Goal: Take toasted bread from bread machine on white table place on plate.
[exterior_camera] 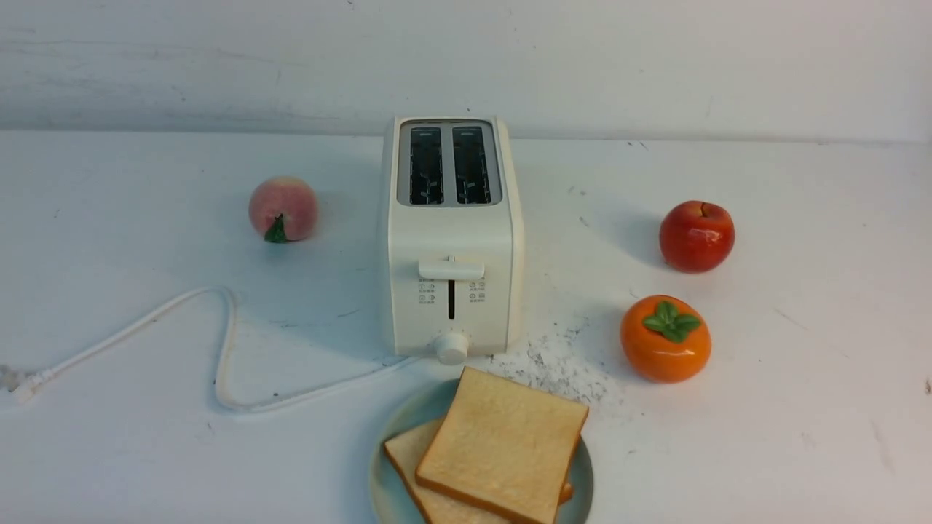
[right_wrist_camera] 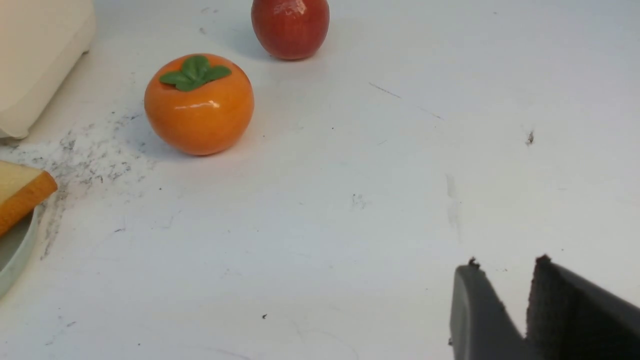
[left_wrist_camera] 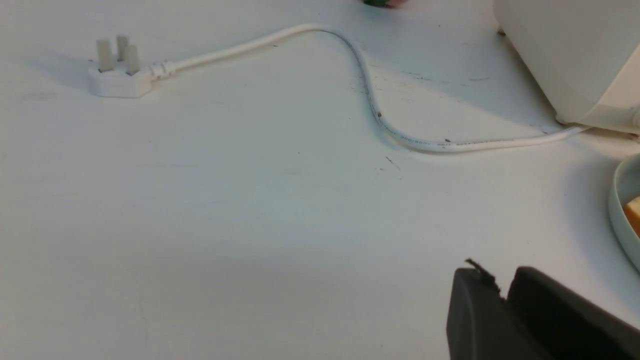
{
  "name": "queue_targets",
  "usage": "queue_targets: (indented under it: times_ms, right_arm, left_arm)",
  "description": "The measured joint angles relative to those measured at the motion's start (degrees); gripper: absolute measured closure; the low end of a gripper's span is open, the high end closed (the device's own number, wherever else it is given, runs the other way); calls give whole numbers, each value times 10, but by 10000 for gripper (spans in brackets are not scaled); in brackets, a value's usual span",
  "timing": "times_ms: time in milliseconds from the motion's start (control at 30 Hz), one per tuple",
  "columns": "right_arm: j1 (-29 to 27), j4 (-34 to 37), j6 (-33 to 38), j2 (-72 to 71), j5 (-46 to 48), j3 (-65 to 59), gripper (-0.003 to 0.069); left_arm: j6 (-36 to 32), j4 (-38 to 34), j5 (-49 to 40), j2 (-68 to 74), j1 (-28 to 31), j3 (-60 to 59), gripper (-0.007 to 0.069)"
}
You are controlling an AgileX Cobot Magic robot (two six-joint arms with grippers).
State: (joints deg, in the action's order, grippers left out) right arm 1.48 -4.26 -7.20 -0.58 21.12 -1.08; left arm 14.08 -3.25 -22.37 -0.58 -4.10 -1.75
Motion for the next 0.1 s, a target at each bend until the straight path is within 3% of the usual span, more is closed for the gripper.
queue_targets:
  times_ms: [100]
  right_arm:
    - [0, 0, 0, 0, 0, 0, 480]
  left_arm:
    - [0, 0, 0, 0, 0, 0, 533]
